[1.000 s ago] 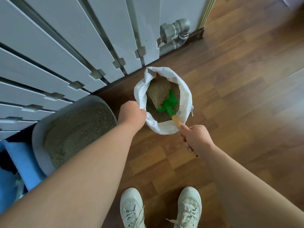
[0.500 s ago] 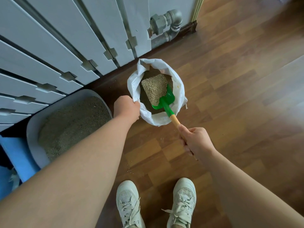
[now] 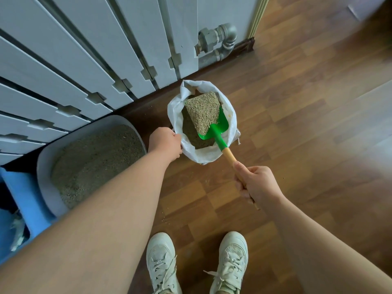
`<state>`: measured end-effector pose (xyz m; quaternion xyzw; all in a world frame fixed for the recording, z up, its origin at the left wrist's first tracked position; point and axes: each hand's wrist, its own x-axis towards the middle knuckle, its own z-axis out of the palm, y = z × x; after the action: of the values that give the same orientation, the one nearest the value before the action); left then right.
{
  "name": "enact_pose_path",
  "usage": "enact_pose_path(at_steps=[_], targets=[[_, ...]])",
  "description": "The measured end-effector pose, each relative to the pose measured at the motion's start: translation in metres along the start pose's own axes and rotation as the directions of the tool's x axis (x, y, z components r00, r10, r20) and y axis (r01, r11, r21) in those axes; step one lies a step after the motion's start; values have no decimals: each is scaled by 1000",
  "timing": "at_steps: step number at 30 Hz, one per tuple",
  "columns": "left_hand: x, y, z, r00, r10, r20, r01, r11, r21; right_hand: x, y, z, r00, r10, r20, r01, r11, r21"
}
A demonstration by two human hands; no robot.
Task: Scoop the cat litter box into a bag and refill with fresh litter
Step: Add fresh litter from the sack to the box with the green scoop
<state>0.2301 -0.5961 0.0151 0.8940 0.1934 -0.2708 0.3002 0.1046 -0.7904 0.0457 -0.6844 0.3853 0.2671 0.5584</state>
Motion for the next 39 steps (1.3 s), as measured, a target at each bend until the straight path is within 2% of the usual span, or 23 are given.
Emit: enact_pose_path(at_steps=[6, 13, 18, 23, 30, 33, 35, 37, 39], targets=[[1, 2, -3, 998, -52, 26, 52, 998, -24, -5, -2, -4, 1000, -6, -2, 6, 1000, -31], [-14, 0, -14, 993, 16, 119, -8, 998, -68, -16, -14, -7, 998, -55, -7, 55, 996, -66], [-32, -10, -33, 997, 1, 74, 11, 987, -160, -30, -33, -5, 996, -82, 31, 85, 989, -123], [-52, -49, -64, 996, -86, 33, 91, 964, -250, -45, -49, 15, 985, -130, 114, 148, 975, -164], [-62, -124, -94, 963, -271, -11, 250, 901, -355, -52, -49, 81, 980, -68, 189, 112, 966, -233], [-65, -176, -100, 955, -292, -56, 262, 915, -308, -51, -35, 129, 974, -37, 226, 107, 946, -306], [-70, -186, -101, 961, -269, -63, 253, 948, -196, -47, -33, 141, 980, -29, 196, 100, 926, -365], [-68, -216, -105, 960, -270, -71, 260, 958, -124, -37, -26, 177, 977, -45, 206, 134, 887, -442], [-55, -246, -101, 960, -266, -86, 257, 961, -107, -22, -22, 212, 974, -42, 221, 164, 803, -572]])
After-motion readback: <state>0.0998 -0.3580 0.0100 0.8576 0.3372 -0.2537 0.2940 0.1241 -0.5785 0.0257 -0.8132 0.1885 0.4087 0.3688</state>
